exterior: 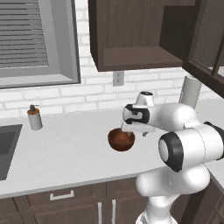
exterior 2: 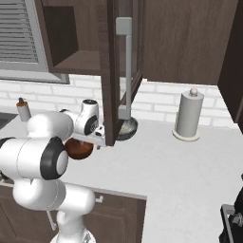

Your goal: Pick up the bowls on the counter and stack them on top of one another in the open cabinet. Place the smaller bowl on top of the larger bowl.

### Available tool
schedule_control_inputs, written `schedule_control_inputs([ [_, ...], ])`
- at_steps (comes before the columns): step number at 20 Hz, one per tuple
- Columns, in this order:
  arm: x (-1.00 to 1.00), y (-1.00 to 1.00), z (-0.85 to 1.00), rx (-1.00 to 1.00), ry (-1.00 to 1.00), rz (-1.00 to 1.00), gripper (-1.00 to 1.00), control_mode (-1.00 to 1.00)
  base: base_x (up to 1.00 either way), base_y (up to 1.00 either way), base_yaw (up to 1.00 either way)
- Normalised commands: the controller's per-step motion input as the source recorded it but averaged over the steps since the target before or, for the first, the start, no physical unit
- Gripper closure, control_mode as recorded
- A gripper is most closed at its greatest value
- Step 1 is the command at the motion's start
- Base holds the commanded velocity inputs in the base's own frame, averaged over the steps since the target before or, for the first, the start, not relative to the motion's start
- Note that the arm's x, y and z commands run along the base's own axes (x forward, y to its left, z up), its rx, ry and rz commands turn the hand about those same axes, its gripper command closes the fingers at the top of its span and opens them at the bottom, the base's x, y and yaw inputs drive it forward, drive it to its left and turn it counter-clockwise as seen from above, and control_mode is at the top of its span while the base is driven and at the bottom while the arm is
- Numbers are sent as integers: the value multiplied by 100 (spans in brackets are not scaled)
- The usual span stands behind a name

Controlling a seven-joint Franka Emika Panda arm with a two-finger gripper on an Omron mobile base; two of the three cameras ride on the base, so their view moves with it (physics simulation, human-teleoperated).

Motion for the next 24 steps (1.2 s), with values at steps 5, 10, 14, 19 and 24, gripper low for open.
schedule_control_inputs([
  [5,0,0,-29,0,-2,0,-100,-100,0,0,0],
  [10,0,3,-31,0,-4,0,-100,-100,0,0,0],
  [14,0,25,-3,0,-6,0,-100,-100,0,0,0],
  [19,0,15,0,0,-4,0,-100,-100,0,0,0],
  [24,0,0,0,0,0,0,-100,-100,0,0,0],
])
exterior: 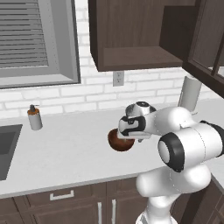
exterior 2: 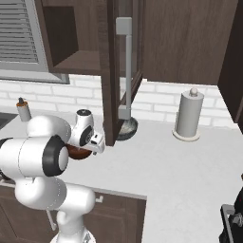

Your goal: Pick up the bowls on the counter and stack them on top of one another in the open cabinet. Place the smaller bowl on top of the larger bowl.

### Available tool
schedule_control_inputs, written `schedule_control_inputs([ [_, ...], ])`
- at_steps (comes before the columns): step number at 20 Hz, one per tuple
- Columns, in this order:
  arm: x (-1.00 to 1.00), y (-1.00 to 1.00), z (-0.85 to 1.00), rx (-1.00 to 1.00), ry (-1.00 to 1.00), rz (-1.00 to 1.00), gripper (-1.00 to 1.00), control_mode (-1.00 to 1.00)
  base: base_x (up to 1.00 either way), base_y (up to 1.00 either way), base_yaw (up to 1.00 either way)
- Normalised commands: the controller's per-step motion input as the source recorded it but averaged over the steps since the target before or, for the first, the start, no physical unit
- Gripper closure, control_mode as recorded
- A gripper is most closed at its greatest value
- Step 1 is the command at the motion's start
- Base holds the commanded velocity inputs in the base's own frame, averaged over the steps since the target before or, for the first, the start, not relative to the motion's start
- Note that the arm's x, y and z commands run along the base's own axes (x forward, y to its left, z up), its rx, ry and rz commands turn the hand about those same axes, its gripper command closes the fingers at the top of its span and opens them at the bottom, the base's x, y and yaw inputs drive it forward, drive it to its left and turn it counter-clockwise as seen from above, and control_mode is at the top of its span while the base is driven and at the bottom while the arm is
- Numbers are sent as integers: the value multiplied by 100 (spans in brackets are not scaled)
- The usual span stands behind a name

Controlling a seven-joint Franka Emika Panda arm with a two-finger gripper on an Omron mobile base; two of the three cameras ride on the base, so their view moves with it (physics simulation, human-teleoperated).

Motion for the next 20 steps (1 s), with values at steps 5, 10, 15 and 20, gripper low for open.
schedule_control_inputs([
  [5,0,0,-9,0,0,0,100,-100,0,0,0],
  [10,0,0,0,0,0,0,100,-100,0,0,0],
  [15,-15,-2,14,0,0,-3,100,-100,0,0,0],
  [20,-40,-2,56,0,-18,-21,100,-100,0,0,0],
])
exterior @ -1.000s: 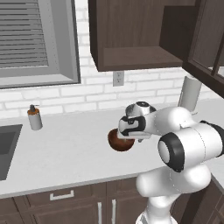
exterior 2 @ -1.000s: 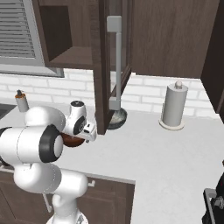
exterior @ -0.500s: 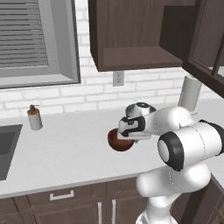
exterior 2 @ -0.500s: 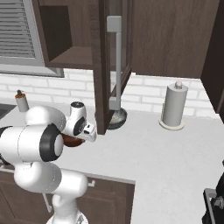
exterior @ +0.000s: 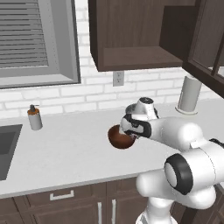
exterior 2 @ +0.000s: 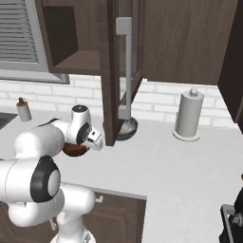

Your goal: Pick up the bowls on the counter and stack them on top of one another in the open cabinet. Place the smaller bowl on top of the larger bowl.

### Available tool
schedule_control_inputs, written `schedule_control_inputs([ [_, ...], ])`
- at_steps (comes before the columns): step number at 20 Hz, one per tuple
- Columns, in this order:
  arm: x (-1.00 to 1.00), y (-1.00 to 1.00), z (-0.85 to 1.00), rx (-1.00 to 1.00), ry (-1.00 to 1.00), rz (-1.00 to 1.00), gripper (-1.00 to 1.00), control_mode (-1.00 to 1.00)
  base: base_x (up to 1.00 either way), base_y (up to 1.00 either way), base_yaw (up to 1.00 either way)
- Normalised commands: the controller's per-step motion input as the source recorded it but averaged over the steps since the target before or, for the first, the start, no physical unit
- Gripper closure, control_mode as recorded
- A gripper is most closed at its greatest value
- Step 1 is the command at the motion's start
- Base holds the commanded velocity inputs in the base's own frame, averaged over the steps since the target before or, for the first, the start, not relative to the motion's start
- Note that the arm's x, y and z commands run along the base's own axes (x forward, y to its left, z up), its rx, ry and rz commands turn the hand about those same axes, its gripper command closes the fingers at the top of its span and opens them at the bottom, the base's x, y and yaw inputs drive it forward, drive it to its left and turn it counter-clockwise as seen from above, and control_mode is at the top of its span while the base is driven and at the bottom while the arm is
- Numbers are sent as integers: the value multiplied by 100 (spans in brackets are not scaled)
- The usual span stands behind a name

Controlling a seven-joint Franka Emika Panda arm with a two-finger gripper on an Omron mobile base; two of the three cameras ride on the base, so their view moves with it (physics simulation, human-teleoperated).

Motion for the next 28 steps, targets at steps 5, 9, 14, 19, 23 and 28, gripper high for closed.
schedule_control_inputs([
  [5,-7,-9,50,0,-23,-44,100,-100,0,0,0],
  [9,3,-10,58,0,-5,-52,100,-100,0,0,0],
  [14,18,-37,88,5,9,-33,100,-100,0,0,0],
  [19,49,-58,12,12,5,-20,100,-100,0,0,0],
  [23,70,-28,0,5,0,-10,100,-100,0,0,0],
  [28,80,-6,-8,0,1,-7,100,-100,0,0,0],
])
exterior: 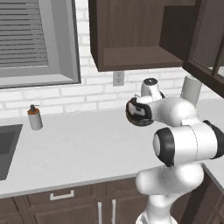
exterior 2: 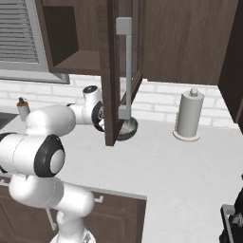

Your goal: Pick up the bowls on the counter and stack them on top of one another in the open cabinet. Place the smaller bowl on top of the larger bowl.

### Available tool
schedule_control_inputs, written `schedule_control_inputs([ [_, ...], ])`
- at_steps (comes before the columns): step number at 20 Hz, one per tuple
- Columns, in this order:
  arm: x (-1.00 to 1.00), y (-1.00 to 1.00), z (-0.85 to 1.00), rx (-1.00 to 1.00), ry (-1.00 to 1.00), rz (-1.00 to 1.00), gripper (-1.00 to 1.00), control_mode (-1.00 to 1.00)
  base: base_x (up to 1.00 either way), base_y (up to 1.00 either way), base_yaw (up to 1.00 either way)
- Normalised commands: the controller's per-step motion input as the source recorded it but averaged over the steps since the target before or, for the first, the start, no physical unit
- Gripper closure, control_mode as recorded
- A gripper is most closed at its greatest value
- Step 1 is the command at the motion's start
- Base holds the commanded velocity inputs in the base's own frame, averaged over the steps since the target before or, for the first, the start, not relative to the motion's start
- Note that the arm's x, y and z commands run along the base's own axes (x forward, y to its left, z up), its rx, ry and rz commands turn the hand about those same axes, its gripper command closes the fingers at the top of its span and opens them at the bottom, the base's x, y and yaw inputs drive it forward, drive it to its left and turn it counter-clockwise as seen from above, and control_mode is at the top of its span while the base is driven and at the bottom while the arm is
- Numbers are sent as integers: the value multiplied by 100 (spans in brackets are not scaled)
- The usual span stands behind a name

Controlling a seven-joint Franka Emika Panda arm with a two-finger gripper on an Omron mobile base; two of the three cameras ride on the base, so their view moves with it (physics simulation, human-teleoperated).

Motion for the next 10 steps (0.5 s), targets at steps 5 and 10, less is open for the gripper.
schedule_control_inputs([
  [5,54,-14,-18,0,3,-3,100,-100,0,0,0],
  [10,46,-16,-15,0,0,-4,100,-100,0,0,0],
])
